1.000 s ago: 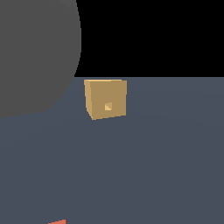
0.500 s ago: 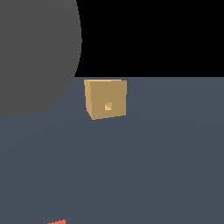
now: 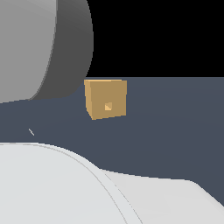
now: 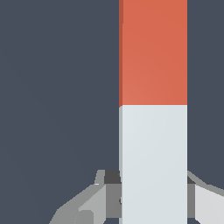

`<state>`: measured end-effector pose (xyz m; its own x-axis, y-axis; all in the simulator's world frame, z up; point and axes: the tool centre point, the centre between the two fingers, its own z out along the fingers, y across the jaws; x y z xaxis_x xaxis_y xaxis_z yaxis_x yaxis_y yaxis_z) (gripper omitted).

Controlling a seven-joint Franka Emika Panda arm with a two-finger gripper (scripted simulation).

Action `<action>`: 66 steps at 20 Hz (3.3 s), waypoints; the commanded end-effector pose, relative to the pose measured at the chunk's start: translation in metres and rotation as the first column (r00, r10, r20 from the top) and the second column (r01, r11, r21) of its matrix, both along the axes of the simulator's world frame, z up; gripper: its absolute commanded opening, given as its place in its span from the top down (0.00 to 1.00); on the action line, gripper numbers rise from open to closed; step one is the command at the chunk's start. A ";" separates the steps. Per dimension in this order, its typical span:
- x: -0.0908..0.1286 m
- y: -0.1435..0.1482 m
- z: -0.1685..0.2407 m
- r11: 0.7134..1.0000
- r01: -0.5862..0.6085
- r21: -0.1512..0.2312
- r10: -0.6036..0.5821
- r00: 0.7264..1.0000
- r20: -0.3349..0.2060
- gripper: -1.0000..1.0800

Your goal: Insert the peg into the horizontal hole in a box.

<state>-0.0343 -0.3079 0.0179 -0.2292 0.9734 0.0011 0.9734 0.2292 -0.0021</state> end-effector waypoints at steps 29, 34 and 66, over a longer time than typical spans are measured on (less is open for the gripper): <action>0.068 0.372 0.038 0.990 -0.140 -0.001 0.140 0.990 0.002 1.00; 0.071 0.385 0.039 0.989 -0.145 -0.001 0.145 0.989 0.002 1.00; 0.035 0.474 0.039 0.989 -0.147 0.000 0.147 0.989 0.003 1.00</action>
<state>0.0024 0.1569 0.0564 -0.3615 0.9323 -0.0031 0.9324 0.3615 -0.0018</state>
